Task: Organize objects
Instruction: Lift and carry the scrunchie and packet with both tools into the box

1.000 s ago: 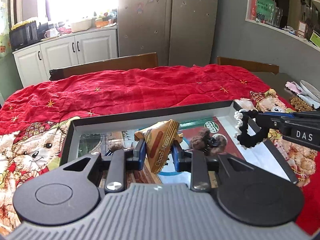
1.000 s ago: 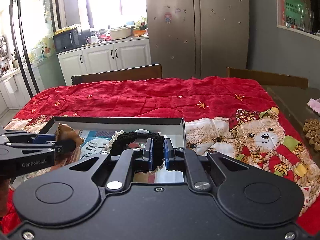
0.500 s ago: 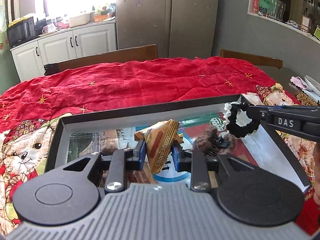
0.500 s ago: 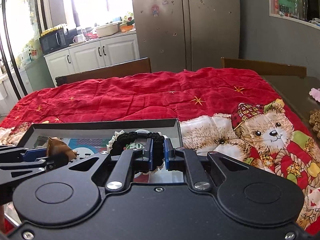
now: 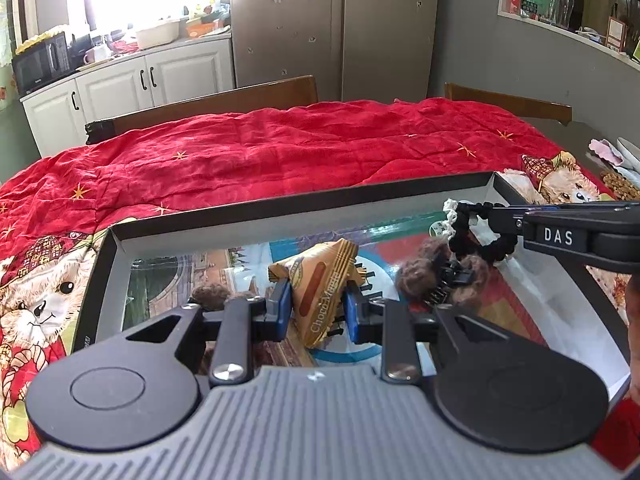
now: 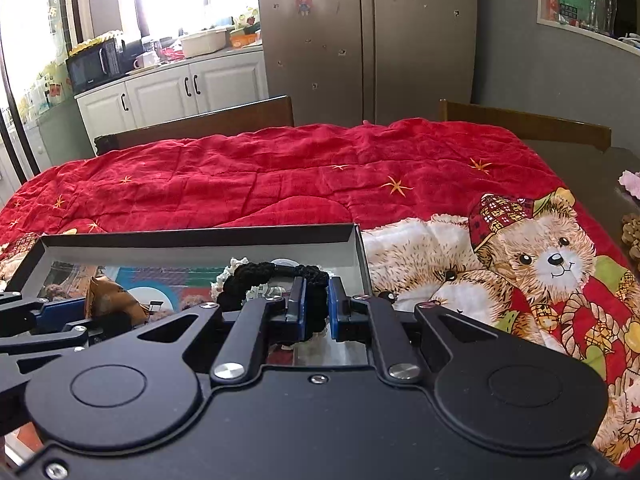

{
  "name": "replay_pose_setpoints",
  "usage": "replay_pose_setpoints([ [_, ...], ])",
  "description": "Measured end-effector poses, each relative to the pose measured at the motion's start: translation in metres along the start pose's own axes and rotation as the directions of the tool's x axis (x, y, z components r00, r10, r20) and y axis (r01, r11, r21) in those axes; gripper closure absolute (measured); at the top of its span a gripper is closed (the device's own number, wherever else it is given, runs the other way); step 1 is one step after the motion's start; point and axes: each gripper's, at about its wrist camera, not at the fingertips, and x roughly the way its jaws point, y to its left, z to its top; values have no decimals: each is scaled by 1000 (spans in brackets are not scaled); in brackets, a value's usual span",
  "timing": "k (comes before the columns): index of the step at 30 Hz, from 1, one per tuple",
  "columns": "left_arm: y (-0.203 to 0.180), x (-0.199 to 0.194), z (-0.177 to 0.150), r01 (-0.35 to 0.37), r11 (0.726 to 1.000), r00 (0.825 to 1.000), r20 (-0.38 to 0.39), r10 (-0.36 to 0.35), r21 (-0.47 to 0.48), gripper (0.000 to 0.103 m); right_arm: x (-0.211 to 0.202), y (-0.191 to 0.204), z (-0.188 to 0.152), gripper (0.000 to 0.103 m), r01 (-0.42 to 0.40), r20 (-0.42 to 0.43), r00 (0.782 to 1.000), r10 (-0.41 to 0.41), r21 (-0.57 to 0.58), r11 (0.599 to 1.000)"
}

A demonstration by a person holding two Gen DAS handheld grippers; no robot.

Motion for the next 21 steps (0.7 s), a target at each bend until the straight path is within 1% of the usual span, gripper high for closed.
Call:
replay_pose_setpoints([
  [15,-2,0,-1,-12,1000,1000,2,12,7,70,5,3,-1,91,-4,-28,1000,3,-27,1000],
  [20,-2,-1,-2,-18,1000,1000,5,18,10,67,8,2,0,90,-10,-43,999,10,-22,1000],
  [21,-2,-2,-2,-18,1000,1000,7,18,10,61,8,2,0,89,-11,-45,999,10,-22,1000],
])
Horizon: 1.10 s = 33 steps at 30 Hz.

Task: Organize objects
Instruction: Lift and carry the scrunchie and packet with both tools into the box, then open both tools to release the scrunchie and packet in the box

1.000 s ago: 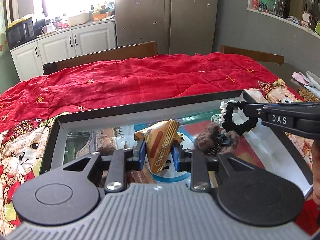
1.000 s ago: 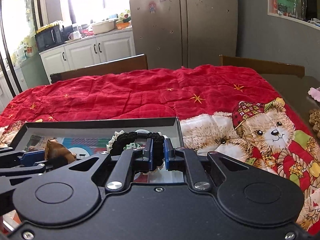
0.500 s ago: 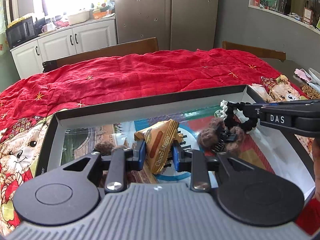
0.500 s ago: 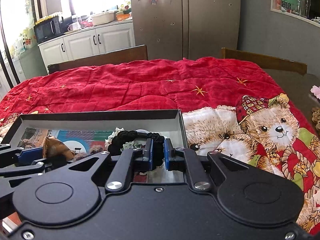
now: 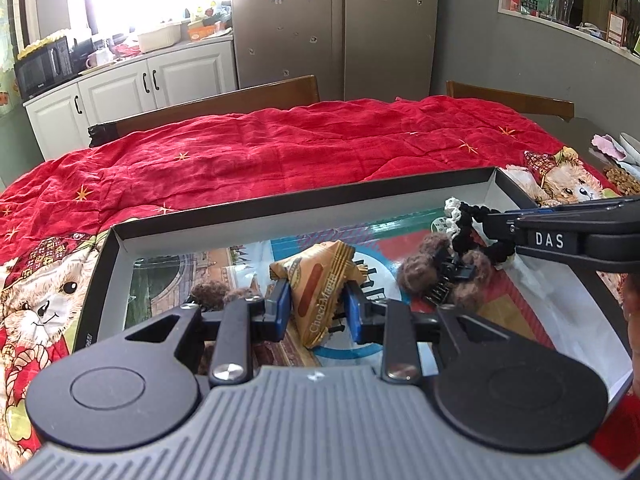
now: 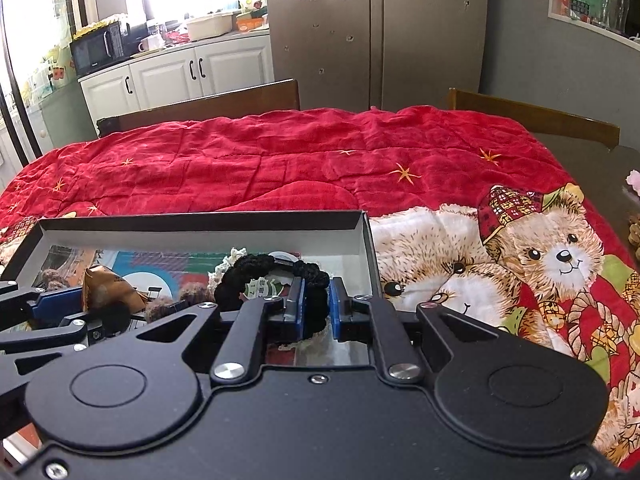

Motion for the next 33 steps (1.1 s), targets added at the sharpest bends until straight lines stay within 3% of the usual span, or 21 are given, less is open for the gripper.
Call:
replay_pose_setpoints([
  [2,0,-2,0,1,1000,1000,5,-1,0,51,0,0,0,88,1,0,1000,-1,0,1000],
  [6,-1,-5,1,2,1000,1000,11,-2,3,47,-2,-1,0,86,2,14,1000,-2,4,1000],
  [10,-3,-8,1,3,1000,1000,18,-3,10,43,-3,-1,0,76,0,21,1000,0,6,1000],
  [15,-4,-15,2,5,1000,1000,30,-5,13,39,-6,-1,0,71,-1,30,1000,1,6,1000],
  [21,-2,-30,3,-3,1000,999,54,2,18,33,-12,0,-3,71,0,40,999,0,-3,1000],
  [33,9,-68,0,-39,999,995,87,38,15,30,-50,4,-9,71,-6,77,997,11,-57,998],
])
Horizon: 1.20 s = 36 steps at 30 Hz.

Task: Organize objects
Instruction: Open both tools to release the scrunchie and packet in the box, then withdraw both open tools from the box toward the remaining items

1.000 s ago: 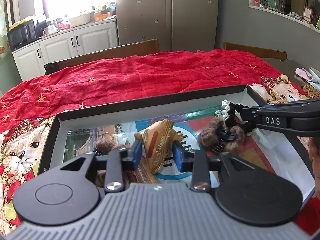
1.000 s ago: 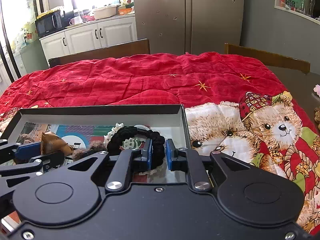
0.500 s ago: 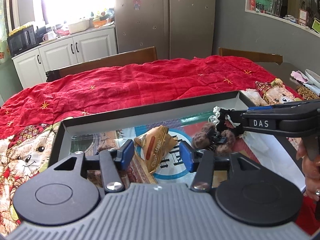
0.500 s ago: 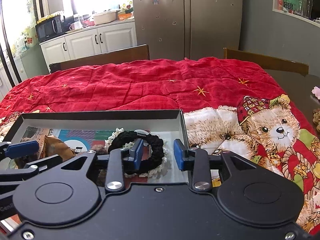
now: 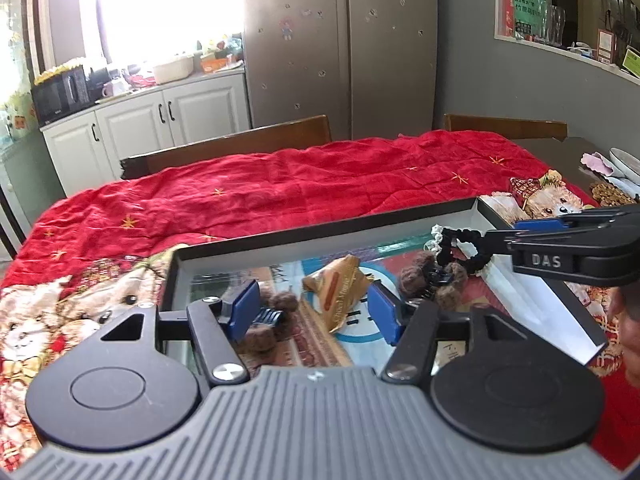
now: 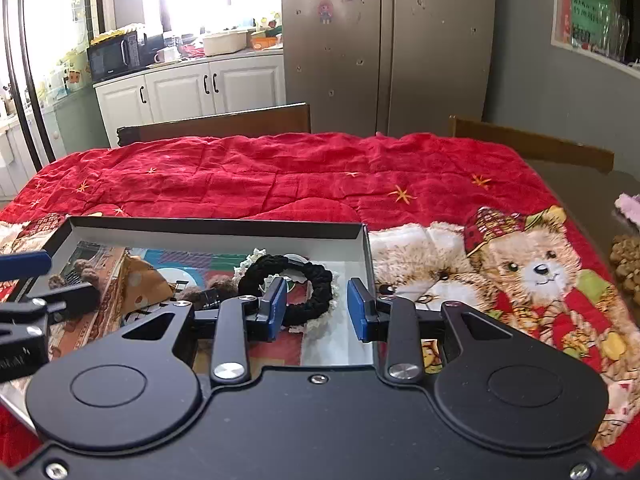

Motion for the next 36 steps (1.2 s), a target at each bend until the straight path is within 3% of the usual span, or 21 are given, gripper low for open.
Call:
replay_pose_setpoints([
  [21,6,-74,-19,-16,999,997,72,12,51,25,-94,16,-24,70,-43,54,997,49,-98,994],
  [36,12,-111,-43,-10,998,998,66,6,62,25,-140,19,-50,68,-86,44,995,92,-122,989],
])
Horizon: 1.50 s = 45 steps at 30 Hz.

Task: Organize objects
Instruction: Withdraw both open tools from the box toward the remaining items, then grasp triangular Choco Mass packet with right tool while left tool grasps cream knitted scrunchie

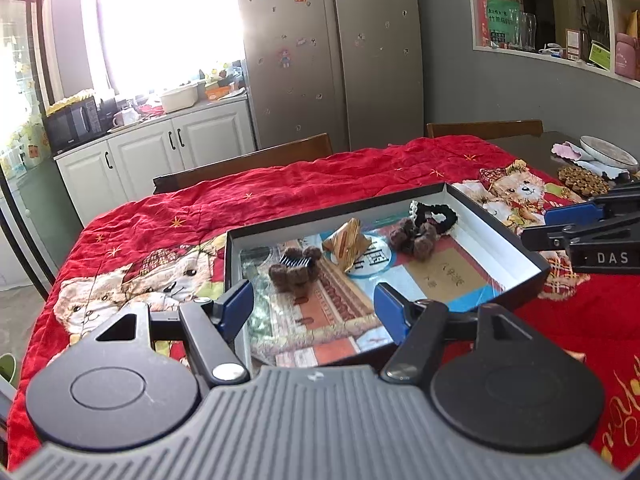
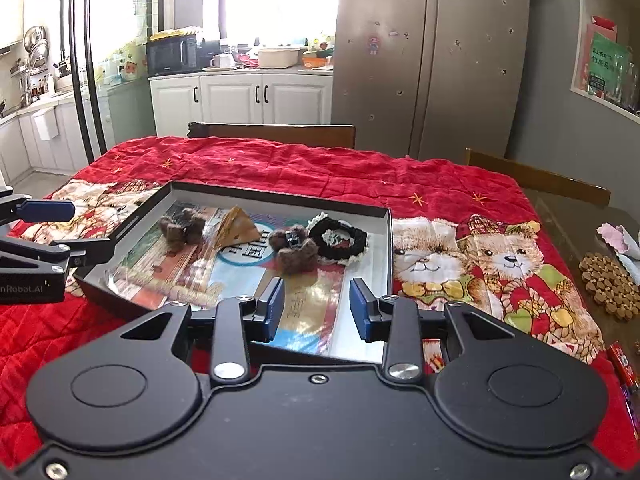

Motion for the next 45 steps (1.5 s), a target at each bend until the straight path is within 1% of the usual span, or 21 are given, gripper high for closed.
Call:
replay_pose_setpoints([
  [8,3,-11,-17,17,1000,1000,-19,-17,-24,25,-15,-1,-17,65,-14,-7,1000,14,4,1000],
  [14,5,-18,-32,30,999,999,-38,-32,-44,25,-26,0,-33,64,-31,-5,1000,31,10,999],
  [18,2,-19,-41,33,999,998,-55,-35,-30,25,-34,7,-46,61,-53,-2,999,53,-11,999],
  [27,2,-18,-64,67,996,993,-90,-72,-51,25,-46,23,-75,55,-83,12,996,83,-51,995],
  [31,4,-12,-76,95,992,988,-111,-103,-77,25,-42,21,-89,54,-86,-7,996,86,-26,996],
  [34,4,-9,-83,112,990,986,-115,-122,-90,25,-35,16,-99,54,-102,-29,994,103,15,995],
  [37,3,-8,-87,121,989,985,-113,-130,-88,25,-30,15,-109,54,-104,-39,994,105,31,994],
  [41,1,-8,-91,132,988,984,-110,-141,-85,25,-24,17,-117,54,-100,-43,994,101,35,994],
  [45,-2,-5,-95,147,985,981,-113,-156,-86,25,-21,16,-119,55,-95,-34,995,97,46,994],
])
